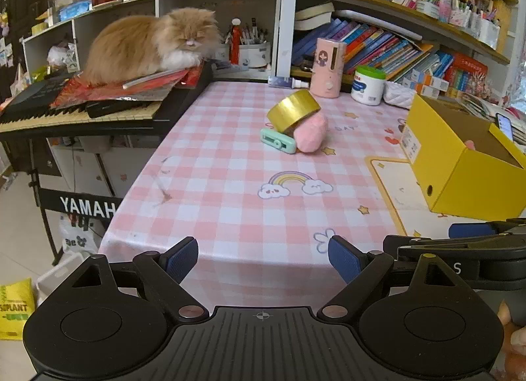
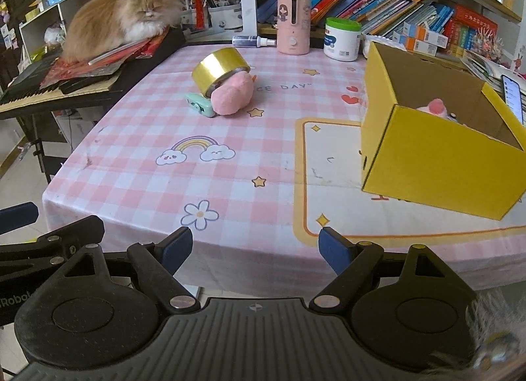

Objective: Organize objects
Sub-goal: 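Withdraw both open tools from the yellow box toward the tape roll, then move both open tools toward the pink plush chick and mint-green object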

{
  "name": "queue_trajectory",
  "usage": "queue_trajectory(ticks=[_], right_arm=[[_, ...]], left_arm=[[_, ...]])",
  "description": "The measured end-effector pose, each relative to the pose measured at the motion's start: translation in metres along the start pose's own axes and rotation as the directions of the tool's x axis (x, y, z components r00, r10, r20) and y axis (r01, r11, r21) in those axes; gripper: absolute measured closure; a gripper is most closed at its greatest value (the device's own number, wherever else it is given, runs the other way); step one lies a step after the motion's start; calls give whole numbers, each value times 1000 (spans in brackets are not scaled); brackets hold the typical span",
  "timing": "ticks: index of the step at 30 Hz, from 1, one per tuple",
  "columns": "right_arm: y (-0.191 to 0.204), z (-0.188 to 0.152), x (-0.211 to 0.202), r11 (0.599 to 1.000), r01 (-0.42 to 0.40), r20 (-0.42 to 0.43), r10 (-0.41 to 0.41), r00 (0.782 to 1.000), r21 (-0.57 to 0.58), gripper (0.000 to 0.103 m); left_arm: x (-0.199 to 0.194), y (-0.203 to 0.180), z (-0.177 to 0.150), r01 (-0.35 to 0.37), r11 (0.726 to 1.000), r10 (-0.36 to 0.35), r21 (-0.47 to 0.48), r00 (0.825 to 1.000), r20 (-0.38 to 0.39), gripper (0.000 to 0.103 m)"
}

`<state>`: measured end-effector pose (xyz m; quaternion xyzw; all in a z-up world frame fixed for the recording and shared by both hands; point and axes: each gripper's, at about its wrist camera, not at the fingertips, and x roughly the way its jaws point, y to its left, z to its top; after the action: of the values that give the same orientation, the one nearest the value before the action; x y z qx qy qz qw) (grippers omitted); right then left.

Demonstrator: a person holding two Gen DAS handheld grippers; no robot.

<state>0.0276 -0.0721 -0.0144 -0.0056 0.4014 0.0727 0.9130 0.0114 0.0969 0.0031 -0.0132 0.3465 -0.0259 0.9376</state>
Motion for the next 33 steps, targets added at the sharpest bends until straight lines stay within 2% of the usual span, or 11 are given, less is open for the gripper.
queue_trajectory(ticks=[13, 33], right_arm=[[-9, 43, 43, 1000, -12, -16, 11, 1000, -17, 20], [-33, 118, 112, 997, -62, -33, 60, 998, -47, 20]], left_arm=[[46, -4, 34, -12, 1000, 12, -22, 1000, -10, 14], [110, -18, 86, -72, 996, 70, -58, 997, -36, 14]])
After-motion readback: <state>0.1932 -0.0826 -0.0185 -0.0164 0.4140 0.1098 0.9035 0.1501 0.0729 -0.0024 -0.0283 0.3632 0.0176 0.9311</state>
